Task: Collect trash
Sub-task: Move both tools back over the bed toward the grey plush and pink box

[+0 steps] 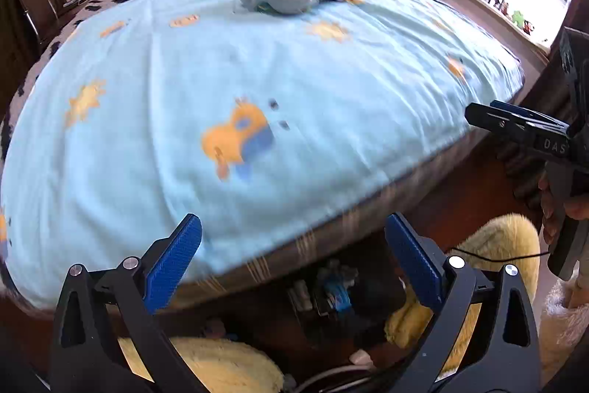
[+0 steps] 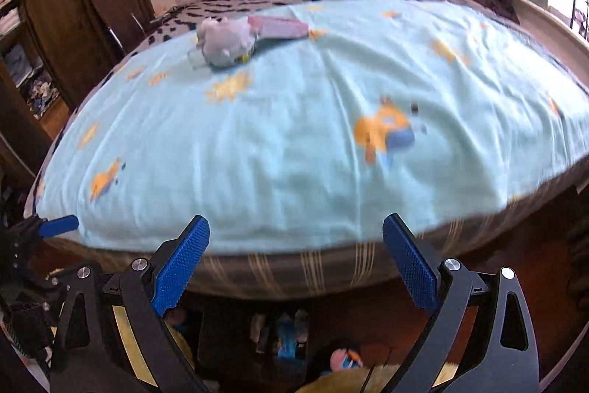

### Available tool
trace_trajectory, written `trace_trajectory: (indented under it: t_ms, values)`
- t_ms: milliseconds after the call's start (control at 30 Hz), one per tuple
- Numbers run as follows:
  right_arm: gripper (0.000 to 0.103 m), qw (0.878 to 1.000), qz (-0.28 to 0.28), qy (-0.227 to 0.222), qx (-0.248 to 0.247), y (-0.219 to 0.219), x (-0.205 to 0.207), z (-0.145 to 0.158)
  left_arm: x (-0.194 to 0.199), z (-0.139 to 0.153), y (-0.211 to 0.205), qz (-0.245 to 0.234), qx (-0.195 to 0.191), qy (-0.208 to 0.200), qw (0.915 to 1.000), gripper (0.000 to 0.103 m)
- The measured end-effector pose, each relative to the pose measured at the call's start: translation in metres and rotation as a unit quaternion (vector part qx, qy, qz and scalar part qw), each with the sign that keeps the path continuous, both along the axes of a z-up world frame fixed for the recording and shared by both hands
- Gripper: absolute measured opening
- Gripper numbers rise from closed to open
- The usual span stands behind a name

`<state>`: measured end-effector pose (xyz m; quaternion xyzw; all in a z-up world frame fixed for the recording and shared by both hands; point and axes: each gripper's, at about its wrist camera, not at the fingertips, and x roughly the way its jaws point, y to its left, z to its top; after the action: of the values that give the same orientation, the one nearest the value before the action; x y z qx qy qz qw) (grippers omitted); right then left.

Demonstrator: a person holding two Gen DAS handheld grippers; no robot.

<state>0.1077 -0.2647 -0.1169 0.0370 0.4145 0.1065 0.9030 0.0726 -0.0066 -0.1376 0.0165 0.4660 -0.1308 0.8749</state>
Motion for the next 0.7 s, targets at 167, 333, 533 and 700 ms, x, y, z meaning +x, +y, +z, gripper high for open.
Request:
trace_trajectory:
  t_ms: [167,333,533,700]
  values:
    - [0.096,1.0,0.009,-0.015,0.002,0.01,0.029,0.01,0.027,0.012,0.003,0.006,0.007,-0.014,0.9999,0.095]
    - [0.096,0.999,0.02,-0.036,0.004,0.025,0.067,0.022,0.054,0.017,0.003,0.003,0.006,-0.022,0.9997,0.095]
    - [0.095,0.998,0.036,-0.035,0.022,0.041,0.118,0.026,0.099,0.019,-0.001,0.0,0.002,-0.019,0.9998,0.095]
    - [0.08,0.998,0.05,-0.036,0.022,0.052,0.158,0.028,0.131,0.025,-0.006,-0.002,0.008,-0.028,0.9996,0.095]
